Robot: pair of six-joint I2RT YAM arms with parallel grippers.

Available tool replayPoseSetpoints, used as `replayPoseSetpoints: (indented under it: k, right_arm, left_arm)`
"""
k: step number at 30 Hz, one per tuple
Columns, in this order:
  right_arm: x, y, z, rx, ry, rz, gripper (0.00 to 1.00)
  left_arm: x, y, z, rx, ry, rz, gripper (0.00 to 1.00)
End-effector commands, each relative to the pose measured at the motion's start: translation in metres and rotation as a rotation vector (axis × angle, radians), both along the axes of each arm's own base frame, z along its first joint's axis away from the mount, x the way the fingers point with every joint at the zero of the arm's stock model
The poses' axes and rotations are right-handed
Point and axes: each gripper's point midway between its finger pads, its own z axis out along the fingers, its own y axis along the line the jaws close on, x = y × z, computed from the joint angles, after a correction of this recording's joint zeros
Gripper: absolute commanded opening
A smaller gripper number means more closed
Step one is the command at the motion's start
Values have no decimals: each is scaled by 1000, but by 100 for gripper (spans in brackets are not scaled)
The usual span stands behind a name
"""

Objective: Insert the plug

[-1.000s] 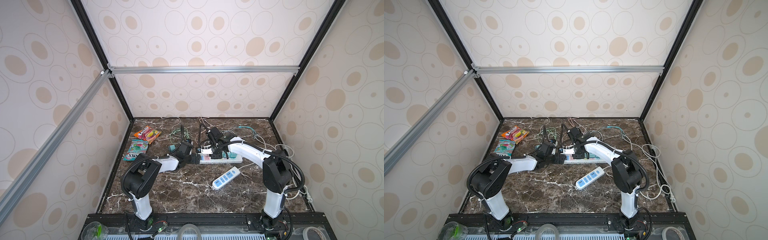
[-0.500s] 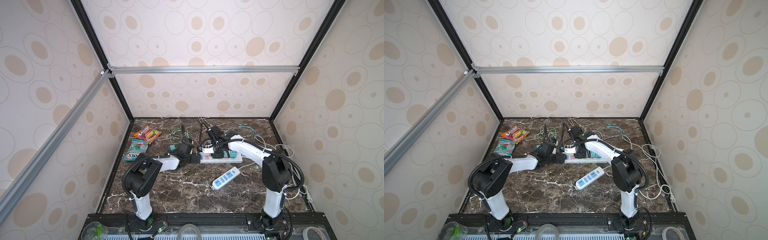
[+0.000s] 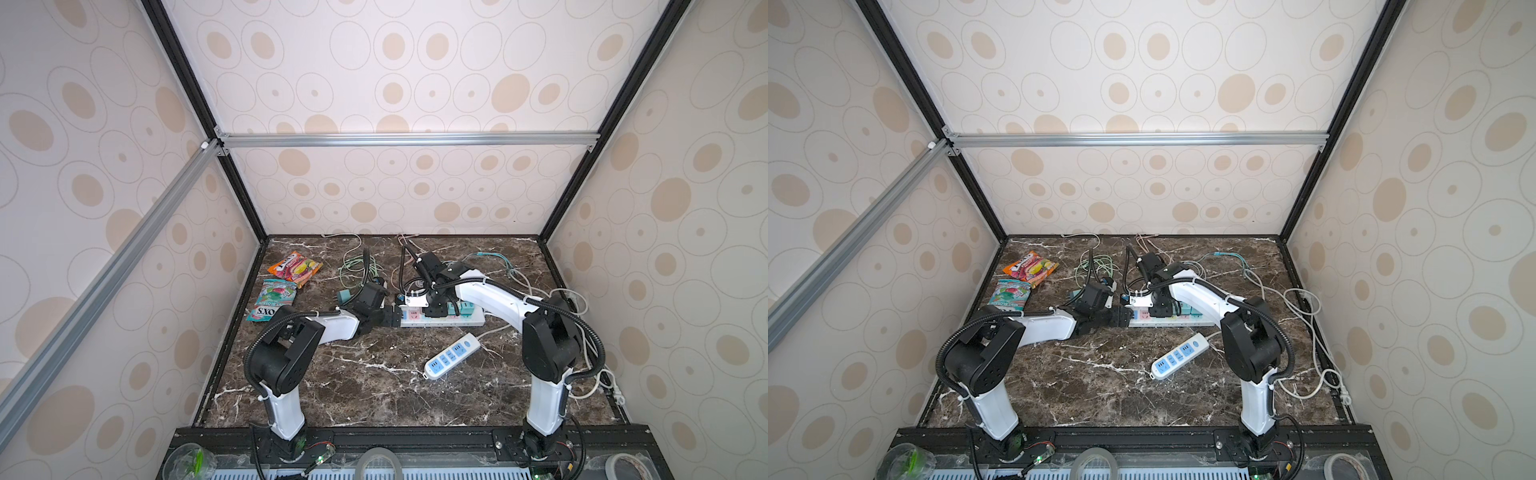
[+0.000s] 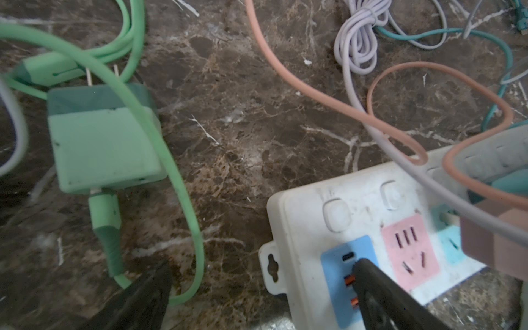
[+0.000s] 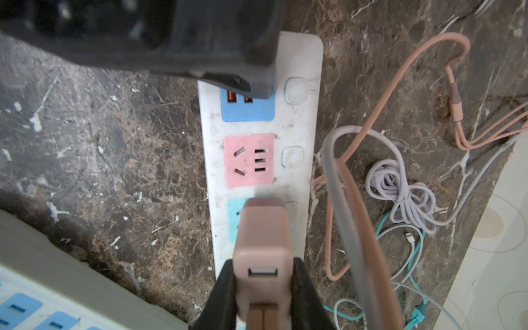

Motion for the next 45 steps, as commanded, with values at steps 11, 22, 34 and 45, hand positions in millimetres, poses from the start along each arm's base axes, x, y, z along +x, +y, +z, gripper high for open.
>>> replayPoseSetpoints:
  k: [11, 22, 34, 45]
  right_arm:
    - [-14, -12, -2, -4, 98, -12, 0]
    - [0, -20, -34, -56, 198, -91, 0]
    - [-19, -29, -95, -122, 363, -109, 0]
    - [-23, -20, -71, -70, 240, -113, 15]
  left_arm:
    - [-7, 12, -21, 98, 59, 15, 98]
    - [-8, 11, -23, 111, 60, -8, 98]
    - [-13, 6, -27, 135, 60, -46, 98]
    - [-9, 2, -24, 153, 52, -51, 98]
